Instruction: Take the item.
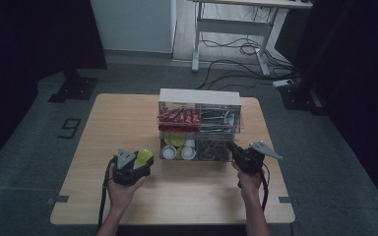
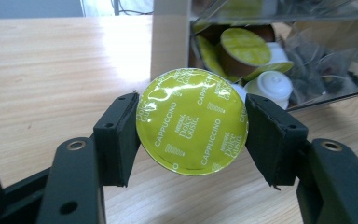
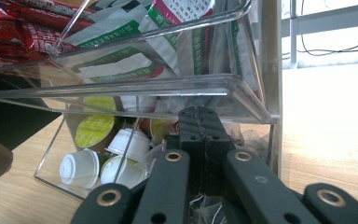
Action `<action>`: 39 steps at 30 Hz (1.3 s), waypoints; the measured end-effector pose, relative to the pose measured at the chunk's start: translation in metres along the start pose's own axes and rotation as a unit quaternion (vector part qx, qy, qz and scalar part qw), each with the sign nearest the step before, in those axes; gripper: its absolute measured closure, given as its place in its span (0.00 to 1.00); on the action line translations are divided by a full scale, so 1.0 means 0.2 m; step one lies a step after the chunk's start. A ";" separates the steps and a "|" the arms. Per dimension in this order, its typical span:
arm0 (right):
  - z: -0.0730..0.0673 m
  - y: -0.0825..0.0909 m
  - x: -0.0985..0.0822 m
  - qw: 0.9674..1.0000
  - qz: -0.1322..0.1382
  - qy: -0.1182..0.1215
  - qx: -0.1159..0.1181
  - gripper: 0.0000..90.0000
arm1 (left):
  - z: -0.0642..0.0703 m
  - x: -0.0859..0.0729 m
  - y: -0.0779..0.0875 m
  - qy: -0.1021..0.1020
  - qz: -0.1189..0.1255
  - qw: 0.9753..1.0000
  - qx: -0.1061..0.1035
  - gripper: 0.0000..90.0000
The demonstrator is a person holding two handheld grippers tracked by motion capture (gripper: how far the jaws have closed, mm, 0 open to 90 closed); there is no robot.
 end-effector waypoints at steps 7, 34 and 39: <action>0.00 0.00 0.00 1.000 -0.001 0.000 -0.001 0.99 | -0.07 -0.06 -0.01 0.006 -0.010 1.000 0.014 0.42; 0.01 0.00 -0.01 1.000 -0.004 0.003 -0.003 0.99 | -0.24 -0.24 -0.16 0.012 -0.101 0.993 0.061 0.42; 0.01 -0.01 -0.01 1.000 -0.006 0.005 -0.003 0.98 | -0.24 -0.27 -0.19 0.012 -0.123 0.991 0.061 0.42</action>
Point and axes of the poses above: each handheld gripper's, and its own axes: y roughly backward along the jaws, x roughly out of its top, z roughly to its right, the point moved 8 cm from there along -y, roughly forward along the jaws, and after that the axes turned 5 degrees about z, right-handed, at the moved point
